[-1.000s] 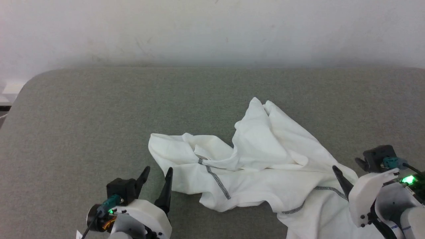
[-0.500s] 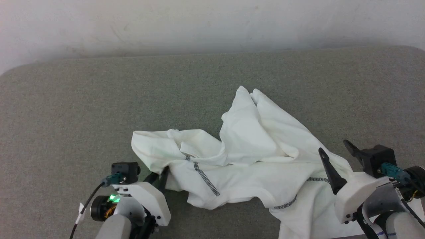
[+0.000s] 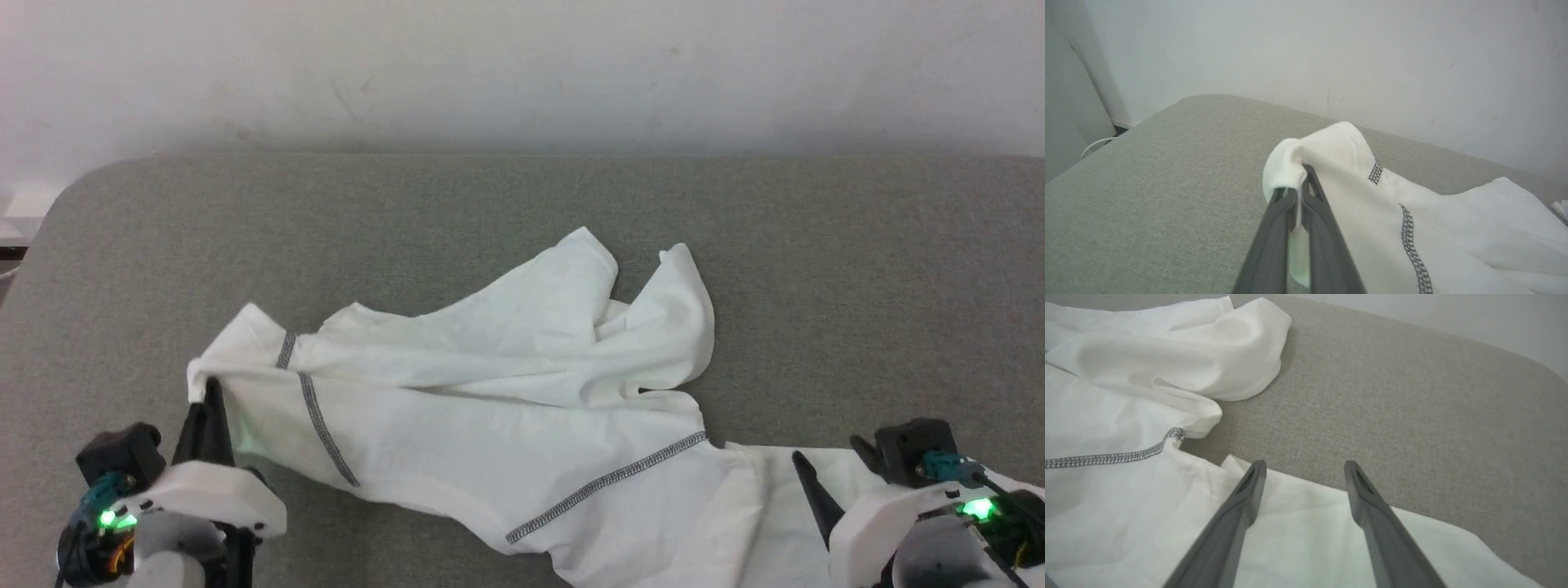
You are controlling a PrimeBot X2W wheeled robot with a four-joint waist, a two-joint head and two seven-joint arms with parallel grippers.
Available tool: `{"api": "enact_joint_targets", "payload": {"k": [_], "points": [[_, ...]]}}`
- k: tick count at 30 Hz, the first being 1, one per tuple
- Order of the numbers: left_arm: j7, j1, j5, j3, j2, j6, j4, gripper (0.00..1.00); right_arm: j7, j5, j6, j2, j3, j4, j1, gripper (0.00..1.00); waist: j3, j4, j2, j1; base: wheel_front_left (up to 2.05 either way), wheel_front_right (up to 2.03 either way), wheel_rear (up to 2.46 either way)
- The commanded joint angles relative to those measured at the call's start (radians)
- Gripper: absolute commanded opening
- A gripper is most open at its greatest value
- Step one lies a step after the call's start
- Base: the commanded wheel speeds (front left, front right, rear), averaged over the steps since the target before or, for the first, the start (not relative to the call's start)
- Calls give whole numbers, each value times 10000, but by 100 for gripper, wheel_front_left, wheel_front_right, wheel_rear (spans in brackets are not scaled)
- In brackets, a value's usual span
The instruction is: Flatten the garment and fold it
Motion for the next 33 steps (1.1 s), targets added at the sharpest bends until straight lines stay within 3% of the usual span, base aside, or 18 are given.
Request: {"api": "enact_joint_targets", "payload": {"k": [1,2,9,19,21,28,33], "points": [[258,308,37,-128,12,24,96,0,382,-6,-21,77,-281,130,245,100,-177,152,-1,1,0,0,0],[303,367,82,-200,0,36,124,98,650,-130,-21,112,-554,194,333,100,-191,168,-1,1,0,0,0],[-584,377,470,-655,-250,-178,-395,100,1764,-1101,-21,292,-2463,500,532,100,-167,311,-1,1,0,0,0],[-789,437,907,-842,-537,-455,-1414,100,1875,-1360,-21,681,-3257,2136,94,100,404,576,-1,1,0,0,0],[-791,407,968,-822,-586,-508,-1550,100,1740,-1287,-21,704,-3253,2515,-42,0,522,610,-1,1,0,0,0],[-793,463,1100,-708,-745,-669,-1600,100,573,-1397,-21,235,-3714,2660,-722,0,480,510,-1,1,0,0,0],[-794,409,1168,-665,-858,-781,-1615,100,-27,-1500,-21,-836,-3604,1537,-1771,0,415,449,-1,1,0,0,0]]}}
